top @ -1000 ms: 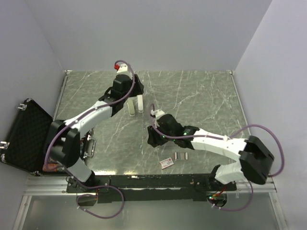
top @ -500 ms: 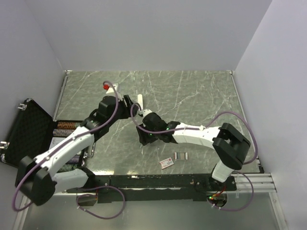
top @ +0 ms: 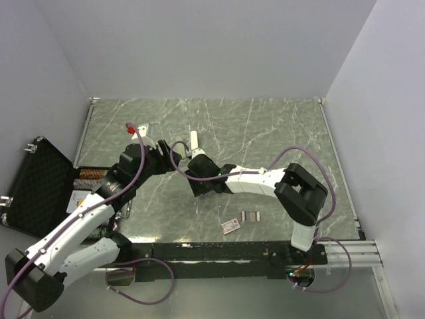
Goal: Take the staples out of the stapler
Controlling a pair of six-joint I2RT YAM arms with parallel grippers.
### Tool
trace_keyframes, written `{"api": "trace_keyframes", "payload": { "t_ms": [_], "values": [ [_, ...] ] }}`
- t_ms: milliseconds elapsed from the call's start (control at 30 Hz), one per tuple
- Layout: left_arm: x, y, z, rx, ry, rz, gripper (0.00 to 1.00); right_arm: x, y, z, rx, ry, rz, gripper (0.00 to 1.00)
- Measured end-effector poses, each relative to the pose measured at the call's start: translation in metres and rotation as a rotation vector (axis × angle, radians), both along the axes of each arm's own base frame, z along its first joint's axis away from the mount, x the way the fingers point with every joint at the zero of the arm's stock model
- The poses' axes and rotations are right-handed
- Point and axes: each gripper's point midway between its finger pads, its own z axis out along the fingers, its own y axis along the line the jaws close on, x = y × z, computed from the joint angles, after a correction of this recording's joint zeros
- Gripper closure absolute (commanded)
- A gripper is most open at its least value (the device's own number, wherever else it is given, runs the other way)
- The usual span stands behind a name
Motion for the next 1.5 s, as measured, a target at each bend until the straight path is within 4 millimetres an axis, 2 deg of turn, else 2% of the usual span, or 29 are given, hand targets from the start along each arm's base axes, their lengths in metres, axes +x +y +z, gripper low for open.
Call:
{"api": "trace_keyframes", "payload": {
  "t_ms": [200,1100,1300,1500],
  "values": [
    [-0.004,0.006,-0.002,0.016,0.004,0.01,0.35,0.009,0.002,-0.005,-0.03,-0.02,-0.009,0.48],
    [-0.007,0.012,-0.011,0.037,0.022,0.028,0.34,0.007,-0.004,-0.021,-0.087,0.007,-0.006,0.62],
    [-0.006,0.012,-0.011,0.038,0.021,0.032,0.34,0.008,-0.003,-0.021,-0.092,0.006,-0.008,0.76],
    [-0.006,0.013,-0.011,0.038,0.021,0.032,0.34,0.009,-0.004,-0.021,-0.095,0.003,-0.012,0.84]
  ]
}}
